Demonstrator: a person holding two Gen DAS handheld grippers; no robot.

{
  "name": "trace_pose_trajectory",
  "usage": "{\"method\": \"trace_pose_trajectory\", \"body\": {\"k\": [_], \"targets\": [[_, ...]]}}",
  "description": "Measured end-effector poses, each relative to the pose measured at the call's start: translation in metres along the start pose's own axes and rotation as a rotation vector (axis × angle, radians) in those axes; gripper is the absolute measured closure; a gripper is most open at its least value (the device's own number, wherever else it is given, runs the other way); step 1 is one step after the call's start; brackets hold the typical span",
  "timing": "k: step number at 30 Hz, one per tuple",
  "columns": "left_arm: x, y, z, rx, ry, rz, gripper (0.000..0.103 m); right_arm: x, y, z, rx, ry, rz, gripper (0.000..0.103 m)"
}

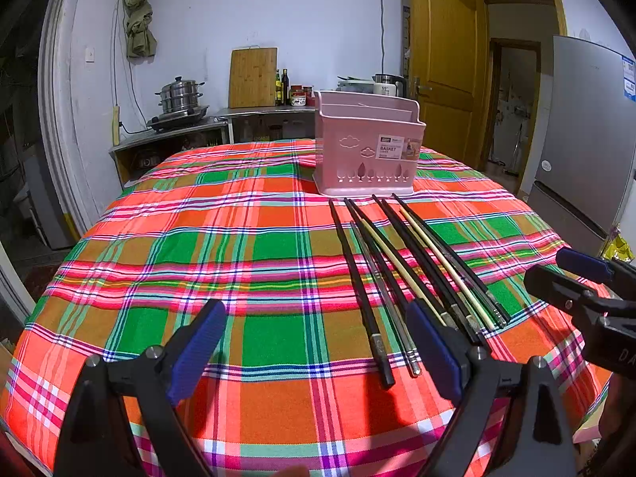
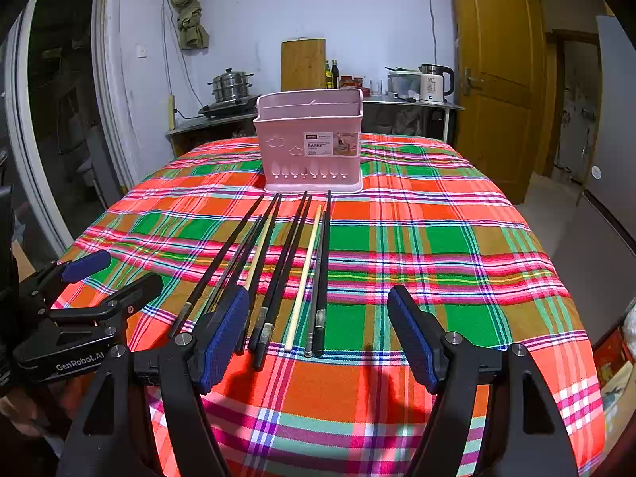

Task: Organize utensils

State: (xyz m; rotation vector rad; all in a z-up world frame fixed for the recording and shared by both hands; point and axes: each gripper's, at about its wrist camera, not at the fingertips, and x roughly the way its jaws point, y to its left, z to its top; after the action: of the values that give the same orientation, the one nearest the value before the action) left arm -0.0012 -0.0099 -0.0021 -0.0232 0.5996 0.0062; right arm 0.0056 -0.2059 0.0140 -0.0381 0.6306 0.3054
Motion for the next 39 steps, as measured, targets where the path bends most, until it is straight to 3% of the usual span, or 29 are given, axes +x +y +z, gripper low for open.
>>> {"method": "trace_pose_trajectory", "body": {"k": [28, 39], "targets": [[0.0, 0.004, 0.003, -0.006, 0.013, -0.01, 0.009, 0.0, -0.001, -0.001, 0.003, 0.002, 0.0, 0.031], [0.033, 0.012, 0.024, -0.015, 0.102, -0.069, 0.009, 0.015, -0.01, 0.01, 0.0, 0.027, -0.004, 0.031]]}}
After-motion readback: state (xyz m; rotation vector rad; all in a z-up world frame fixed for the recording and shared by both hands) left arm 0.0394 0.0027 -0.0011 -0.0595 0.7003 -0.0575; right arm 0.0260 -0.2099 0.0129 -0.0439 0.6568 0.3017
